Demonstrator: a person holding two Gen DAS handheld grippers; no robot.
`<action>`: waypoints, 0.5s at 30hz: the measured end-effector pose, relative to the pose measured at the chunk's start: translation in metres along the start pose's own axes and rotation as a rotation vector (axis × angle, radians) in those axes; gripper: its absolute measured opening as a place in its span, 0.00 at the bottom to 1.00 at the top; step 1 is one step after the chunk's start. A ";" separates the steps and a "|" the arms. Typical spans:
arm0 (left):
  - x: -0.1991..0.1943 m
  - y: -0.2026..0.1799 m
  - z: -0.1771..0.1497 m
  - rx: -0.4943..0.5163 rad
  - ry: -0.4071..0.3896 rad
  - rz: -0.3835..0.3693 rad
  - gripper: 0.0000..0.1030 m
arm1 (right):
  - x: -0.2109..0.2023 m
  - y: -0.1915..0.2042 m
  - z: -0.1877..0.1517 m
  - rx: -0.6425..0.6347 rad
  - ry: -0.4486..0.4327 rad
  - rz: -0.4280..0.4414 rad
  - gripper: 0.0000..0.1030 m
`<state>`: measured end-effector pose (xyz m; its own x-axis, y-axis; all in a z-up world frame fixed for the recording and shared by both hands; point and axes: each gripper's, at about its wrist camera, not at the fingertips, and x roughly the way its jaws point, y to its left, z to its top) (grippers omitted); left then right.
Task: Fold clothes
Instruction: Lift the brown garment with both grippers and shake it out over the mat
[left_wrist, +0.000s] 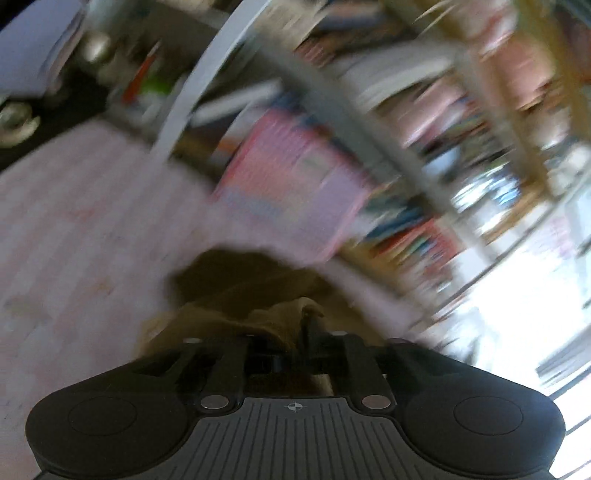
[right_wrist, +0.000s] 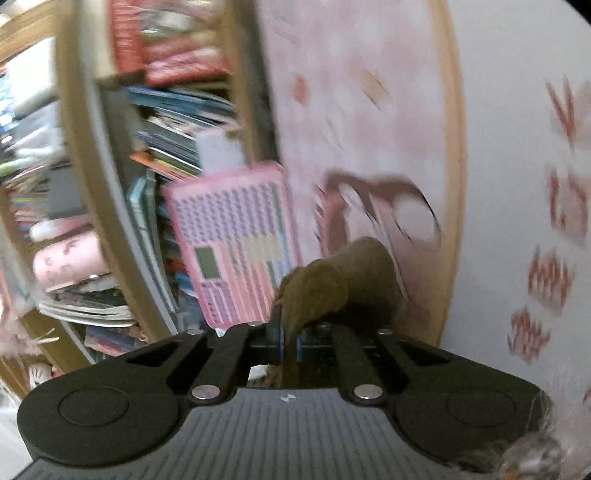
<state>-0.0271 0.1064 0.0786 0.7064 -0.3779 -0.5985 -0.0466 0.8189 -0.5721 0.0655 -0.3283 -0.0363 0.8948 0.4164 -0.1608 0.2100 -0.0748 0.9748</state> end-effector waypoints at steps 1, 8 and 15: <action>0.007 0.004 -0.002 0.001 0.022 0.031 0.32 | -0.006 0.014 0.005 -0.053 -0.025 0.024 0.05; 0.017 0.023 0.003 0.042 0.051 0.037 0.48 | -0.047 0.134 0.016 -0.515 -0.170 0.214 0.05; 0.015 0.044 0.012 0.023 0.033 0.005 0.50 | -0.026 0.224 -0.078 -1.126 0.090 0.223 0.05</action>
<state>-0.0095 0.1417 0.0511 0.6827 -0.3870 -0.6198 -0.0341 0.8304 -0.5561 0.0589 -0.2848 0.1984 0.8270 0.5622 0.0001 -0.4607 0.6778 0.5730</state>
